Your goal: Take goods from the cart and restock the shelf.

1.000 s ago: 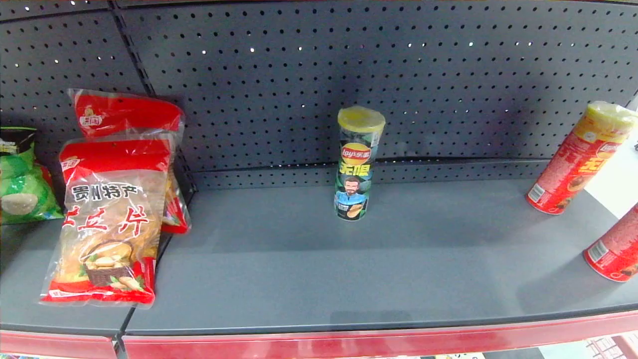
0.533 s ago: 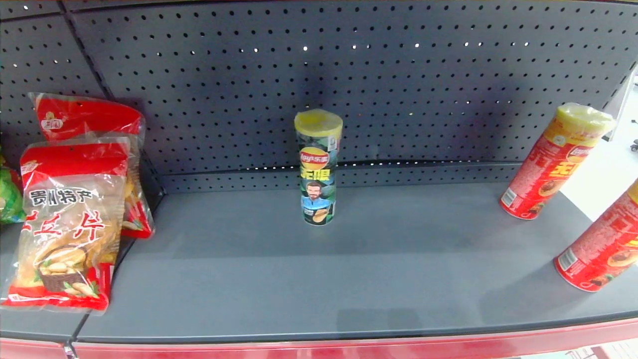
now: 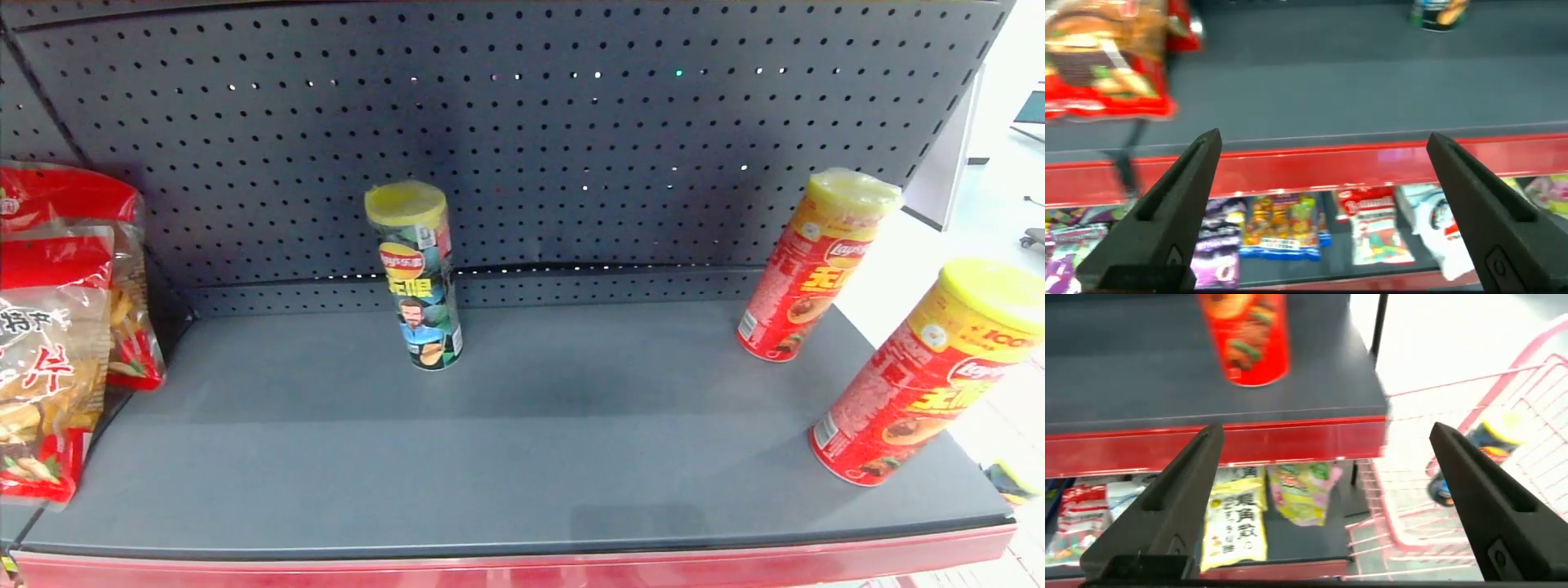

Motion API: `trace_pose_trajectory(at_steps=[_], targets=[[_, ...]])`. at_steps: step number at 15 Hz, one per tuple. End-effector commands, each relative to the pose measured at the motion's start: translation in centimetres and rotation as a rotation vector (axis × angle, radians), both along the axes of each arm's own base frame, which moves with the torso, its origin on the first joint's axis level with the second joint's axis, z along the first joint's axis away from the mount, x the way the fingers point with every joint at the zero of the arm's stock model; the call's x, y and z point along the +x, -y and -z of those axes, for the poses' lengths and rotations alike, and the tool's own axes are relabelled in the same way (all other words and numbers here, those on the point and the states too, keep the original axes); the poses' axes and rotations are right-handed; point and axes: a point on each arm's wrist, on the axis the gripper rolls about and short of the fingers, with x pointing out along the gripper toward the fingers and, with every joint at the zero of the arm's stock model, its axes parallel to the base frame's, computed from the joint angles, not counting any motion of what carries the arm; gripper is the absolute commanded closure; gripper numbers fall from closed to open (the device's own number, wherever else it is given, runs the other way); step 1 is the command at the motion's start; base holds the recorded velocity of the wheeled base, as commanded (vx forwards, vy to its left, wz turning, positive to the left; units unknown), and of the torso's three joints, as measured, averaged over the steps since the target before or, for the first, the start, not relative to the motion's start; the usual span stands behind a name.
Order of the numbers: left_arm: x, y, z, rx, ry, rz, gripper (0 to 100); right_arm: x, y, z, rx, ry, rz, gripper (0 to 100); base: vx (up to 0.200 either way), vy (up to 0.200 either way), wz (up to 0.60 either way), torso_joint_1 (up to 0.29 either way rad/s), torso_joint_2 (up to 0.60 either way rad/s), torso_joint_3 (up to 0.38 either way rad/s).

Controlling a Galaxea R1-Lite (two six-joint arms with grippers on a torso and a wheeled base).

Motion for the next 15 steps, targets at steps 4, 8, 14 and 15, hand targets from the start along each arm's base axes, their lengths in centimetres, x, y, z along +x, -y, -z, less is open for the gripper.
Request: trace_pose_trajectory(at_steps=[4, 8, 14, 15], targets=[[0.01, 0.00, 0.00, 0.000, -0.001, 0.000, 0, 0.01, 0.00, 0.00, -0.001, -0.001, 0.000, 0, 0.000, -0.200, 0.00, 0.001, 0.00, 0.002], [0.01, 0.00, 0.00, 0.000, -0.001, 0.000, 0, 0.01, 0.00, 0.00, -0.001, -0.001, -0.001, 0, 0.000, -0.200, 0.00, 0.001, 0.00, 0.005], [0.01, 0.00, 0.00, 0.000, -0.001, -0.001, 0, 0.01, -0.01, 0.01, -0.004, -0.003, -0.003, 0, 0.000, -0.200, 0.00, 0.005, 0.00, 0.002], [0.01, 0.00, 0.00, 0.000, -0.001, -0.001, 0, 0.01, -0.01, 0.01, -0.002, -0.003, -0.003, 0, 0.000, -0.200, 0.00, 0.002, 0.00, 0.002]])
